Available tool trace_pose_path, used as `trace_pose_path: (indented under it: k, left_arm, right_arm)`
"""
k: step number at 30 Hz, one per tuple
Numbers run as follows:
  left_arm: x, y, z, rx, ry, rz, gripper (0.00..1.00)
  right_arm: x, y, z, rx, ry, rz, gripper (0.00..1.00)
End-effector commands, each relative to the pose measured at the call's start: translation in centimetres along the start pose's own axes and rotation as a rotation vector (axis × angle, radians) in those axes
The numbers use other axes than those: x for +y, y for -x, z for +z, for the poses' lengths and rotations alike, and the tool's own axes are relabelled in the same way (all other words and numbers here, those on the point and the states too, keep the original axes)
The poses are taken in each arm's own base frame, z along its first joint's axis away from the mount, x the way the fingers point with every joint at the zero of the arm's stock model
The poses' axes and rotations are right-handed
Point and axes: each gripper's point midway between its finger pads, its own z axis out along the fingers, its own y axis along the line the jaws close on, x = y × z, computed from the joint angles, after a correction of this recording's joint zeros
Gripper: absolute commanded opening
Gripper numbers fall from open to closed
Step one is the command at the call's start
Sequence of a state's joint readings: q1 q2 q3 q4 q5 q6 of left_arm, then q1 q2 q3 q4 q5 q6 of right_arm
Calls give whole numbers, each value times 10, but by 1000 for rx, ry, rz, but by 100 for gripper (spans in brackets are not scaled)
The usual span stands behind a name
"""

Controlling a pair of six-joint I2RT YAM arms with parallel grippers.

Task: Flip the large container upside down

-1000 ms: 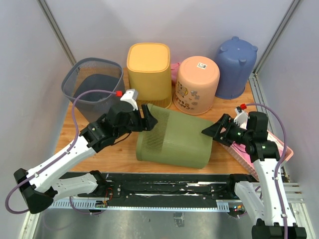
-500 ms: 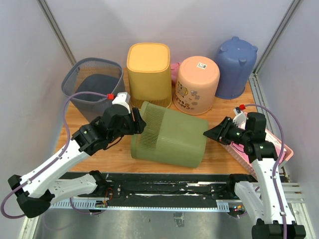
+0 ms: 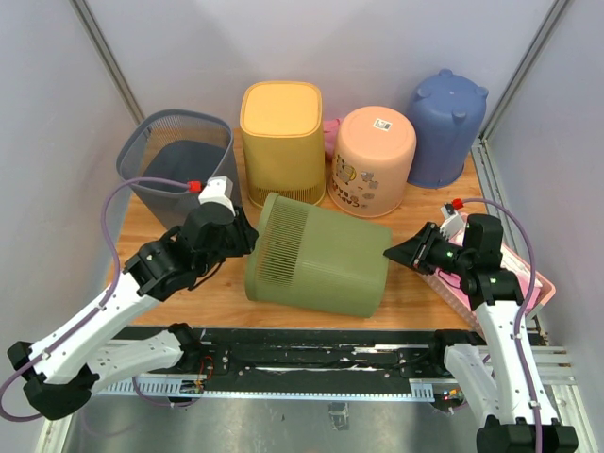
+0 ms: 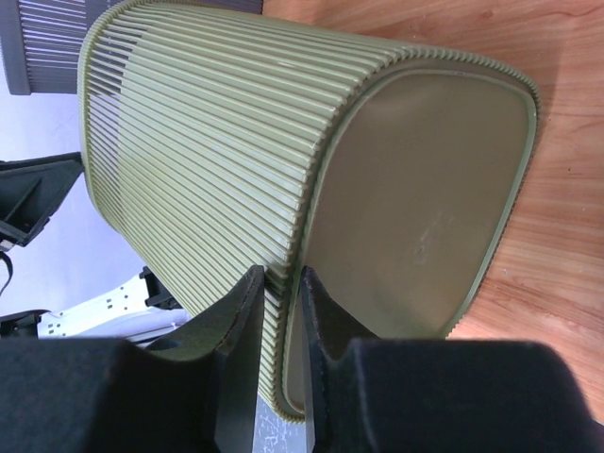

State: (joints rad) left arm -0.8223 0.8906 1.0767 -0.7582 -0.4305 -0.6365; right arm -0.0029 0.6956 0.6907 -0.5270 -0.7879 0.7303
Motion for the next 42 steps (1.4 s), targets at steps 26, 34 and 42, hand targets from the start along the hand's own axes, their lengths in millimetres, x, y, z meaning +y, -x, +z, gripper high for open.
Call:
trace_pose_path:
  k: [26,34,42]
  left_arm:
    - [-48,-61,78,94,-187,-39,17]
    - [-66,-61,98,102,-229,-59,21]
    - [-70,10,74,48,-193,37,54]
  right_arm:
    - [150,73,-51,-264,330,-307,2]
    - [178,60,6,-154,338,-402,3]
    - [188,80,9,-193,272,-503,35]
